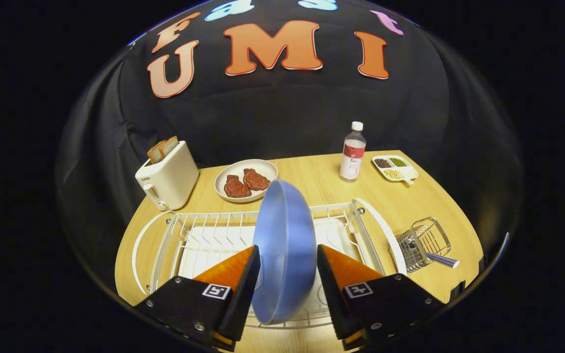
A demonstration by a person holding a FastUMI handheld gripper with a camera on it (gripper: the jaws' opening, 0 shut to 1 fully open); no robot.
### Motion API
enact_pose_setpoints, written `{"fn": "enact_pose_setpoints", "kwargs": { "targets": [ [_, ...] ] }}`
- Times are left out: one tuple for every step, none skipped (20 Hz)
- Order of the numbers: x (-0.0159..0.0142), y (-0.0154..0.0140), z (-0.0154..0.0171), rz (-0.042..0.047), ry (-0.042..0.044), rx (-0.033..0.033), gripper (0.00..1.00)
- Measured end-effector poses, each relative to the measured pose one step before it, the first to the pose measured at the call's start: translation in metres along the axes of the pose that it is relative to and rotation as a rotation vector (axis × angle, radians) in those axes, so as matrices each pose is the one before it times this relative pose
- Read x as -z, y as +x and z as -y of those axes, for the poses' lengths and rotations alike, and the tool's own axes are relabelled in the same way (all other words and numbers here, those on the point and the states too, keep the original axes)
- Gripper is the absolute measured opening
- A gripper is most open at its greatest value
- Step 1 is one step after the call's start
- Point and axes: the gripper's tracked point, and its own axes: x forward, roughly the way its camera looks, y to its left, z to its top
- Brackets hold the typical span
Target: Take the plate from the dish rack, then take the spoon from the basket and place it into the plate.
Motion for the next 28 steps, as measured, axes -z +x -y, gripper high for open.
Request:
{"fn": "enact_pose_setpoints", "kwargs": {
  "targets": [
    [0.00103,0.00207,-0.00085,-0.01067,0.00478,0.00608,0.59],
    [0.00182,0.00321,-0.00100,-0.01367,0.00721,0.00779,0.52],
    [-0.00220,0.00210,0.00095,0.00075,0.01324,0.01740,0.36],
    [-0.00143,0.00078,0.00055,-0.00010,0.00959,0.00612,0.35],
    [-0.00031,-0.00073,0.00363,-0.00736,0.00811,0.01633,0.32],
    [0.00017,-0.00112,0.00422,-0.00418,0.00655,0.01649,0.31],
    [-0.00407,-0.00013,0.00347,0.00738,0.00985,0.01499,0.29],
    [-0.00422,-0.00120,0.00478,0.00961,0.00330,0.01729,0.27],
    [-0.00502,-0.00084,0.00481,0.01148,-0.00375,0.01605,0.26],
    [-0.00390,-0.00278,0.00199,0.01401,0.00015,0.00976,0.25],
    [-0.00296,-0.00094,0.00063,0.00202,-0.00698,0.00308,0.24],
    [0.00019,-0.00117,-0.00060,0.00352,-0.01051,0.00679,0.24],
    [-0.00065,-0.00142,-0.00033,0.00383,-0.01089,0.00845,0.24],
    [-0.00131,-0.00035,-0.00130,0.00559,-0.01560,0.00613,0.24],
    [-0.00238,-0.00078,-0.00064,0.00705,-0.01263,0.00618,0.24],
    [-0.00279,-0.00121,0.00002,0.00683,-0.01291,0.00914,0.24],
    [-0.00365,-0.00188,0.00097,0.01004,-0.01694,0.01101,0.24],
    [-0.00423,-0.00178,0.00249,0.01665,-0.02483,0.01520,0.24],
    [-0.00687,-0.00301,-0.00065,0.02156,-0.00592,-0.00418,0.24],
    [-0.00515,-0.00420,-0.00442,0.00989,0.00152,-0.01018,0.24],
    [-0.00201,-0.00446,-0.00217,-0.00094,0.00294,-0.01007,0.24],
    [-0.00223,-0.00322,0.00037,0.00762,0.00487,-0.00553,0.24],
    [-0.00172,-0.00398,0.00134,0.00286,0.00419,-0.00716,0.24],
    [0.00045,-0.00593,0.00083,0.00422,0.00915,-0.00990,0.24],
    [-0.00127,-0.00665,0.00171,0.00324,0.01206,-0.01119,0.24],
    [-0.00027,-0.00565,0.00241,-0.00027,0.01858,-0.01452,0.24],
    [-0.00003,-0.00705,0.00288,-0.00132,0.02123,-0.01705,0.24],
    [0.00160,-0.00733,0.00208,-0.00140,0.02541,-0.01879,0.24]
  ]
}}
